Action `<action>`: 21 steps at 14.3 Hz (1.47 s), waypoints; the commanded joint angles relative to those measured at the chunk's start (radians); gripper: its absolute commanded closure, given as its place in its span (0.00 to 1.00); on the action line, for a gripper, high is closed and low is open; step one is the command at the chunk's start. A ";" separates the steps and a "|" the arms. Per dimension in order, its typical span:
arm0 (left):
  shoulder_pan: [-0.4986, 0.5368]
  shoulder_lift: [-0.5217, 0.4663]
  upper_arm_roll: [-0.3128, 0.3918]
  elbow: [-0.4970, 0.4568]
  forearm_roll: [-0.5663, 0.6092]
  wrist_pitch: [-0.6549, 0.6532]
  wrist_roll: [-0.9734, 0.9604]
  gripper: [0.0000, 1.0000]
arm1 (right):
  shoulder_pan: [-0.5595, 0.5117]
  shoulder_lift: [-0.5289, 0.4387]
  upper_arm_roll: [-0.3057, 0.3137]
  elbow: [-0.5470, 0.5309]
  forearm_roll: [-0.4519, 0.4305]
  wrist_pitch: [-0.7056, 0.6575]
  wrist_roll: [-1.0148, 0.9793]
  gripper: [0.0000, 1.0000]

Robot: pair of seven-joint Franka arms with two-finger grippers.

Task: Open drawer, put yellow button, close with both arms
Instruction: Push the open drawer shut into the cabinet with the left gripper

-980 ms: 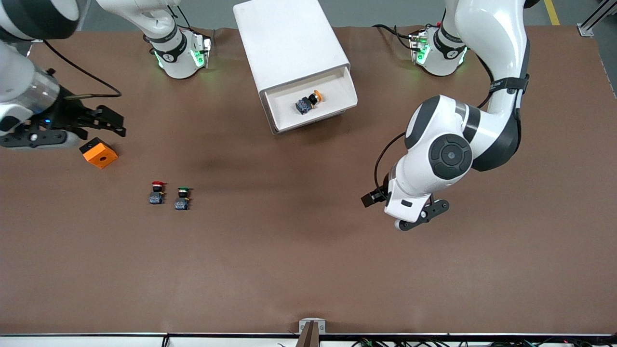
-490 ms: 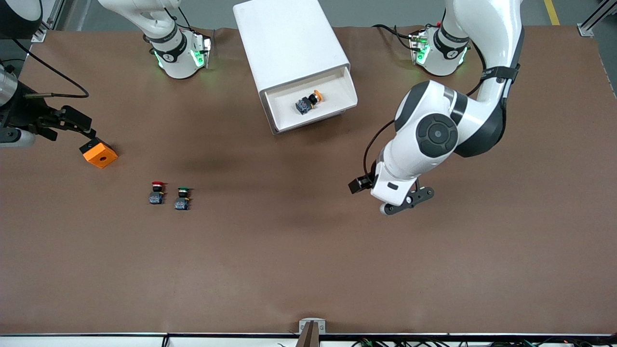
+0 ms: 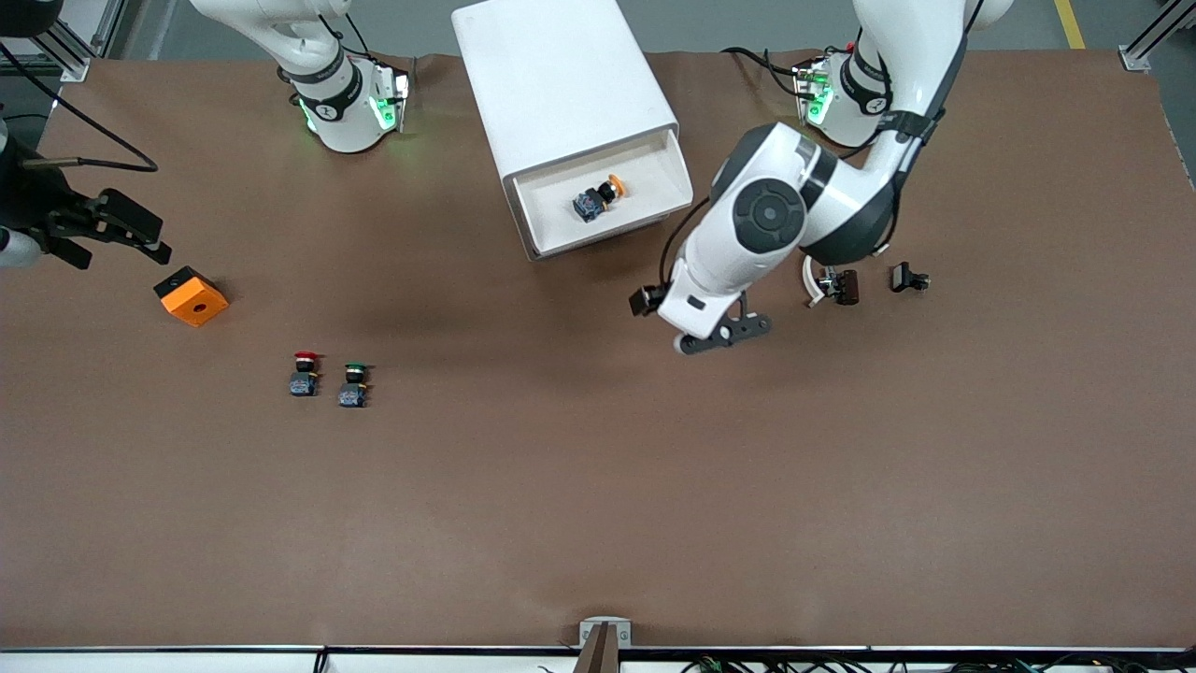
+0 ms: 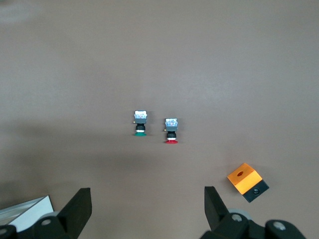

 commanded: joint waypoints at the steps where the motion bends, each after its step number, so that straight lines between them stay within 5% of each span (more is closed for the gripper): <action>1: 0.009 -0.063 -0.054 -0.098 -0.018 0.017 0.001 0.00 | -0.009 -0.006 0.009 0.041 -0.029 -0.054 -0.011 0.00; 9: -0.006 -0.042 -0.153 -0.130 -0.177 0.025 -0.004 0.00 | -0.017 -0.006 0.003 0.075 -0.035 -0.101 -0.008 0.00; 21: -0.006 0.008 -0.269 -0.127 -0.214 0.023 -0.001 0.00 | -0.012 -0.005 0.006 0.078 -0.035 -0.098 -0.013 0.00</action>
